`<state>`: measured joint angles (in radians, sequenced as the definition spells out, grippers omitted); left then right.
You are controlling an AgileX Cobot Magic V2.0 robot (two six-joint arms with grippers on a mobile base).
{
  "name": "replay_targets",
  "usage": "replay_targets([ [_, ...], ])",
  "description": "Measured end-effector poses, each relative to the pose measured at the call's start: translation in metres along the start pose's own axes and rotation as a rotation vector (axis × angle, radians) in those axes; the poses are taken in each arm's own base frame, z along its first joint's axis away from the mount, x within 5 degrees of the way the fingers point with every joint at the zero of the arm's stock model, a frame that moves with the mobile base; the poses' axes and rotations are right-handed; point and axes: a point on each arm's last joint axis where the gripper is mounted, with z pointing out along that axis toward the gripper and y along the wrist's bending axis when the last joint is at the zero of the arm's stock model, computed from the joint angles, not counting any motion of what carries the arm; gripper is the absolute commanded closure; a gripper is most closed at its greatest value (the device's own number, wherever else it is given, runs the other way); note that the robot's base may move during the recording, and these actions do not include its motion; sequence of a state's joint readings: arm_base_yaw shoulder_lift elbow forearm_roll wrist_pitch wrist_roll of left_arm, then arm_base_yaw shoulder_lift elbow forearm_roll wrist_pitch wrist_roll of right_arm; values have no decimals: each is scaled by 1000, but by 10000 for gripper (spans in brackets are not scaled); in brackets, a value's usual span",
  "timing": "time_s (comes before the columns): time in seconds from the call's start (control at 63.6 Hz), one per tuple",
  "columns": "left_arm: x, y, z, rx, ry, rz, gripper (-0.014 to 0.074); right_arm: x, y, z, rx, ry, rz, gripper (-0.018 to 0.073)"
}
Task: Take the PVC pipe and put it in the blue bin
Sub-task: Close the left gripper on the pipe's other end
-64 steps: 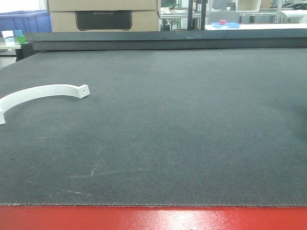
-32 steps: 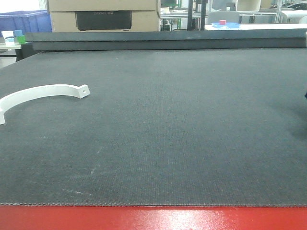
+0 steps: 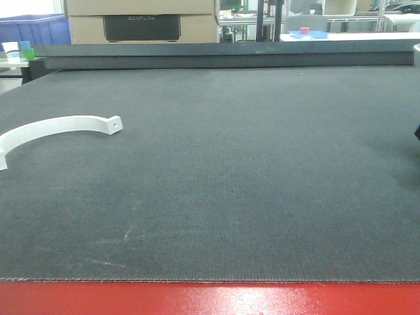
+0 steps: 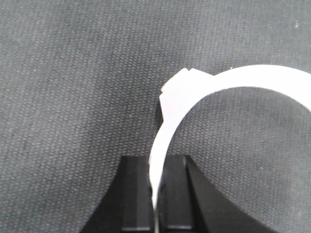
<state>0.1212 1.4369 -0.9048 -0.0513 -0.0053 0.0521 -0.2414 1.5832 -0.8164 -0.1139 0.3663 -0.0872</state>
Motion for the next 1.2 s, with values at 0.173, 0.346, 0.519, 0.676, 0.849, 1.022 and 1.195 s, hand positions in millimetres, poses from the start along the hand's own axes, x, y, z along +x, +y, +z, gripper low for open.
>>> replay_targets([
  [0.173,0,0,0,0,5,0,372,-1,0,-4,2,3,1,727],
  [0.346,1,0,0,3,40,-1,373,-13,-5,-39,17,-78,22,727],
  [0.519,-9,-1,5,6,60,-2,373,-26,-8,-99,24,-276,75,727],
  [0.676,-15,-9,14,33,137,10,345,-21,-8,-145,31,-410,99,727],
  [0.849,-11,-29,34,83,224,39,302,-8,-7,-189,46,-533,106,727],
  [1.022,0,-31,51,85,280,42,265,5,-5,-218,59,-616,107,727],
  [1.195,18,-32,68,84,352,44,266,14,-4,-237,69,-682,108,727],
])
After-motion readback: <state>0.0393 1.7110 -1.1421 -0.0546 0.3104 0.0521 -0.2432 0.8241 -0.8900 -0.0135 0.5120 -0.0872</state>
